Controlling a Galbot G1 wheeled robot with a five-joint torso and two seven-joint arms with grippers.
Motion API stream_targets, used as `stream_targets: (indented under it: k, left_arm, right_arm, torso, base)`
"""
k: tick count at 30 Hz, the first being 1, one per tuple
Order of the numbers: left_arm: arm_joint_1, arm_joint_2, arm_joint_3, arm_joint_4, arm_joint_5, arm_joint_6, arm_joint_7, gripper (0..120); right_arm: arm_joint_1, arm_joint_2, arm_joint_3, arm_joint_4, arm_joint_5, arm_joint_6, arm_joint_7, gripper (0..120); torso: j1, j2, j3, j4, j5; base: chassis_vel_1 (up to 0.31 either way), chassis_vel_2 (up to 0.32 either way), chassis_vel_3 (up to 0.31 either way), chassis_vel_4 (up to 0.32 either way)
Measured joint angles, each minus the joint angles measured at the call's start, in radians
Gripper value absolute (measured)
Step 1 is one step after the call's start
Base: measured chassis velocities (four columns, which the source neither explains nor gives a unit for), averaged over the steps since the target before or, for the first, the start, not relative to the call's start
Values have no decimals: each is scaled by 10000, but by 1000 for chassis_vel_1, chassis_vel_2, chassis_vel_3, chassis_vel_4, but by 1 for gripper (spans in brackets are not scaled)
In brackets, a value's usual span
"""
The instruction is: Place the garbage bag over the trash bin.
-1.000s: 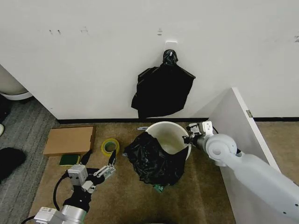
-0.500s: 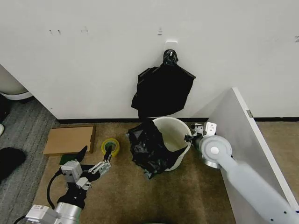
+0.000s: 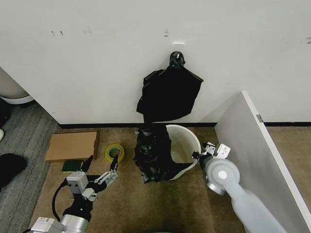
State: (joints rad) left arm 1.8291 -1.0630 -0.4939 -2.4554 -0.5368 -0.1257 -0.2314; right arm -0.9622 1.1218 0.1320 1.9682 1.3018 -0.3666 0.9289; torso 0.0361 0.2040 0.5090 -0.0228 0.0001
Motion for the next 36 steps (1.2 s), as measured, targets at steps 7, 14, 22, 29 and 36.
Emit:
stream_targets:
  k: [7,14,22,29,36]
  left_arm:
    - [39,-41,31,0,25,-15,-28,100]
    - [43,-91,121,-11,31,-15,-76,100]
    - [58,-134,175,-28,55,-25,-83,100]
    - [61,-198,233,-60,90,-27,-93,100]
    - [59,-245,270,-76,135,-27,-104,100]
  right_arm:
    - [-195,250,-178,19,-607,355,-87,2]
    - [-390,187,-349,155,-709,254,168,2]
    - [-537,262,-414,312,-611,299,325,2]
    - [-568,406,-591,360,-547,349,209,2]
    - [-577,494,-905,318,-876,332,64,2]
  torso:
    - [0,0,0,-1,-2]
    - [0,0,-1,-1,-1]
    - [0,0,-1,-2,-1]
    - [-1,0,-1,-1,-1]
    - [-1,0,-1,-1,-3]
  base:
    - [0,0,0,0]
    - [0,0,0,0]
    - [0,0,0,0]
    - [0,0,0,0]
    - [0,0,0,0]
